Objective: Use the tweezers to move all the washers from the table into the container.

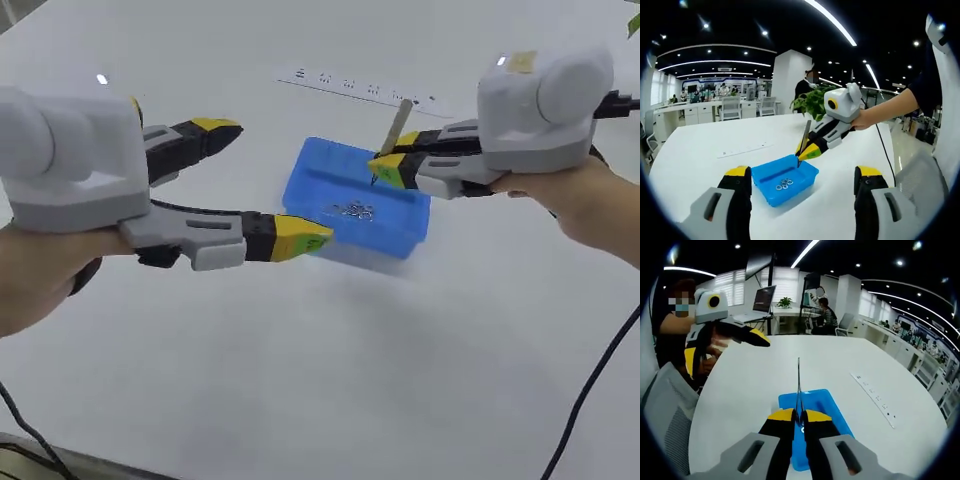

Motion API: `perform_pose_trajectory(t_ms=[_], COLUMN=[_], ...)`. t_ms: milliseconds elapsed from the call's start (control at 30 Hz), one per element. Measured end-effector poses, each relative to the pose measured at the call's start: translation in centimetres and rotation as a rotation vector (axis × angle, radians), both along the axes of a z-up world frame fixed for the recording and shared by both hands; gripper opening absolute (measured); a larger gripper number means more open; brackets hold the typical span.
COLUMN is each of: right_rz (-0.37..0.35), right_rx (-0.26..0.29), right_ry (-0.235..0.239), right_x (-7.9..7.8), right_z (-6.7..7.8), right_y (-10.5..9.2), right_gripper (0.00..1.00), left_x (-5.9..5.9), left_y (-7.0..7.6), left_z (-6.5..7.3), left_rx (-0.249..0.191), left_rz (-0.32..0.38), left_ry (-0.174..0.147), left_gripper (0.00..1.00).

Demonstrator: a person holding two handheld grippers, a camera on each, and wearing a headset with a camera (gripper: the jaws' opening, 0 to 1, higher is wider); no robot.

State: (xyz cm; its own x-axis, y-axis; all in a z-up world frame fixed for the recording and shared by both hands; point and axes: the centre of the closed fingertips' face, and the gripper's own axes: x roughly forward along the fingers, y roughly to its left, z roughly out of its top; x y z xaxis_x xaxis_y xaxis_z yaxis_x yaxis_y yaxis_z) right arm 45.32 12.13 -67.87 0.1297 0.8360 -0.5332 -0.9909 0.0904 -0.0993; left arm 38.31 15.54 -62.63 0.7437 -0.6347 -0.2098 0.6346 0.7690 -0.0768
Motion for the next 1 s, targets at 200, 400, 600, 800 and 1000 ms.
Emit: perform_pose_trajectory(t_ms=[200, 400, 600, 800, 1000], right_rz=[0.07, 0.134, 0.194, 0.237, 0.252], right_rx=[-0.039, -0.082, -0.123, -0.145, -0.156], right_ry=[-0.018, -0.012, -0.017, -0.023, -0.02], right_x=[-3.6, -6.7, -8.9, -9.5, -9.7], right_z=[-0.2, -1.4, -2.4, -2.6, -2.7], right_y=[-0.4, -0.4, -0.6, -0.7, -0.7], right_gripper=[0.08, 0.08, 0.08, 0.08, 0.08], left_x=[-0.2, -0.5, -1.3, -2.8, -3.0], left_y=[-3.6, -6.4, -7.2, -7.1, -7.1], left_z=[1.5, 1.4, 0.8, -0.6, -0.5], left_rx=[0.089, 0.193, 0.227, 0.306, 0.315], left_rz=[-0.151, -0.267, -0.345, -0.446, -0.468], left_ry=[-0.026, -0.034, -0.014, 0.031, 0.029], left_gripper=[0.65, 0.51, 0.33, 0.22, 0.12])
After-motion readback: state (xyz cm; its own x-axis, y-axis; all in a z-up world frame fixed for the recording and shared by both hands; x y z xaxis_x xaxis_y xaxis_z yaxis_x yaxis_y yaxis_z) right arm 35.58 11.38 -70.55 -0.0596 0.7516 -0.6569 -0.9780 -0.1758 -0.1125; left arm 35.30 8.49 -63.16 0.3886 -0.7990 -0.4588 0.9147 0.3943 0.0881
